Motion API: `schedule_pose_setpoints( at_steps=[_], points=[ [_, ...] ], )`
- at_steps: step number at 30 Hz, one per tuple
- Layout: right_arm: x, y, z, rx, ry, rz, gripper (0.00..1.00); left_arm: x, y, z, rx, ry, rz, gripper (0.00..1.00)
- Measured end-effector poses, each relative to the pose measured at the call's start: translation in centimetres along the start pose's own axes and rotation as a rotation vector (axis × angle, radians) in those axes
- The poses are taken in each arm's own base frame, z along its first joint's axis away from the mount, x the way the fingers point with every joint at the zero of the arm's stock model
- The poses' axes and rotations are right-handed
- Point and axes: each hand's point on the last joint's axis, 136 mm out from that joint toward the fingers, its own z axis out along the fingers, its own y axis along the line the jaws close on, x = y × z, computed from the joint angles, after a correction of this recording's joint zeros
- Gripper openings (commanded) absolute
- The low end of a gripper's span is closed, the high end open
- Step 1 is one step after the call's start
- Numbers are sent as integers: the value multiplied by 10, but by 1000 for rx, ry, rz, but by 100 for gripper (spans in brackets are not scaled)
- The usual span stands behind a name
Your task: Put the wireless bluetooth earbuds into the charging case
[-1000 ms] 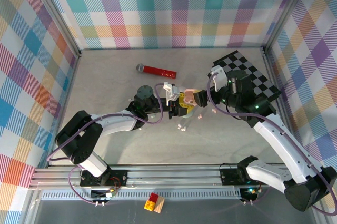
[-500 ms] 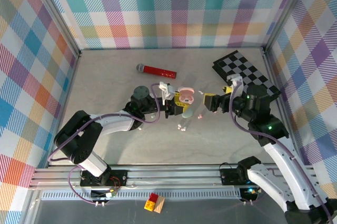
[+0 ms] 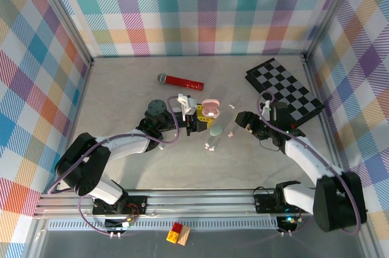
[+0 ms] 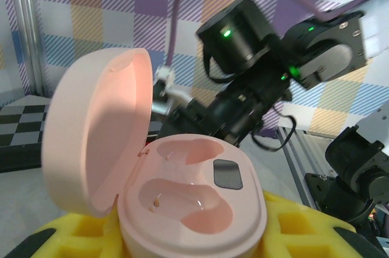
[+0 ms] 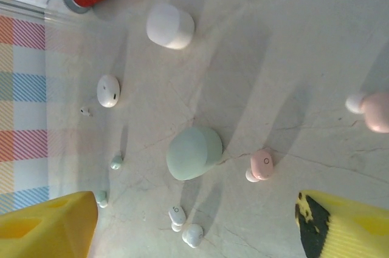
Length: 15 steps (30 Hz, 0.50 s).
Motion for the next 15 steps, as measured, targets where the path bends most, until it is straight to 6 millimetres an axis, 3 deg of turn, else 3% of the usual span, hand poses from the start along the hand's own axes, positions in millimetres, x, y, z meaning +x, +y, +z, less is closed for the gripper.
schedule_pose_setpoints(
  at_steps=[9,15],
  points=[
    [13,-23,37,14,120,123,62,0,0,0,0,0,0,34],
    [19,-33,52,26,168,175,56,0,0,0,-1,0,0,34]
  ],
)
